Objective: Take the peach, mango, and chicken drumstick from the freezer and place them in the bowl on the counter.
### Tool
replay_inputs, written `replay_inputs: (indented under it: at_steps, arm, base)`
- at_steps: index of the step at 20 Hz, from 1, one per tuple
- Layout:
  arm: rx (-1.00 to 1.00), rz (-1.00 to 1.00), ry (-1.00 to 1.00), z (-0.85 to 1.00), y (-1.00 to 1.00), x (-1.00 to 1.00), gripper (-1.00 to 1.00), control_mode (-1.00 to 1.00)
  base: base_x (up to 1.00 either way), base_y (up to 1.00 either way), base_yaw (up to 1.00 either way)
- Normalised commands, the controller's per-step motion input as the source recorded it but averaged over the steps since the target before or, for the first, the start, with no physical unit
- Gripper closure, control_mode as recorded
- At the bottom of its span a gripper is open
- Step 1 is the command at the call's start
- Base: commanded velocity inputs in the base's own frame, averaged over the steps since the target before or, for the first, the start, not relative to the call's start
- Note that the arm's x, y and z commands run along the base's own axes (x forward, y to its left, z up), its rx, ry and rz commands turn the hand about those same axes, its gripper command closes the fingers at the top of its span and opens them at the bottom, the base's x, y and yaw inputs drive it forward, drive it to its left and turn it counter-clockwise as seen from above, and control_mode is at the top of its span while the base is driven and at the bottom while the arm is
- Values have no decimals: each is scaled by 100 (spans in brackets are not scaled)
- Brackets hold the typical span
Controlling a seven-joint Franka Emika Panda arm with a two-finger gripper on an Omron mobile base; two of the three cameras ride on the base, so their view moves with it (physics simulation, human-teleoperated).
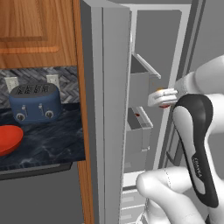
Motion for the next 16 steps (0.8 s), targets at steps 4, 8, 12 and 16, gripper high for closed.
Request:
replay_inputs:
  at_steps: [4, 8, 12, 16]
  arm:
    - [0, -11, 6, -1, -21, -38, 100, -100]
    - [0, -3, 0, 0, -22, -18, 100, -100]
    - [0, 0, 0, 0, -4, 0, 100, -100]
    - [0, 0, 0, 0, 0, 0, 100, -100]
  base:
    - [0, 0, 0]
    - [0, 0, 0]
    - [0, 0, 0]
    - [0, 0, 0]
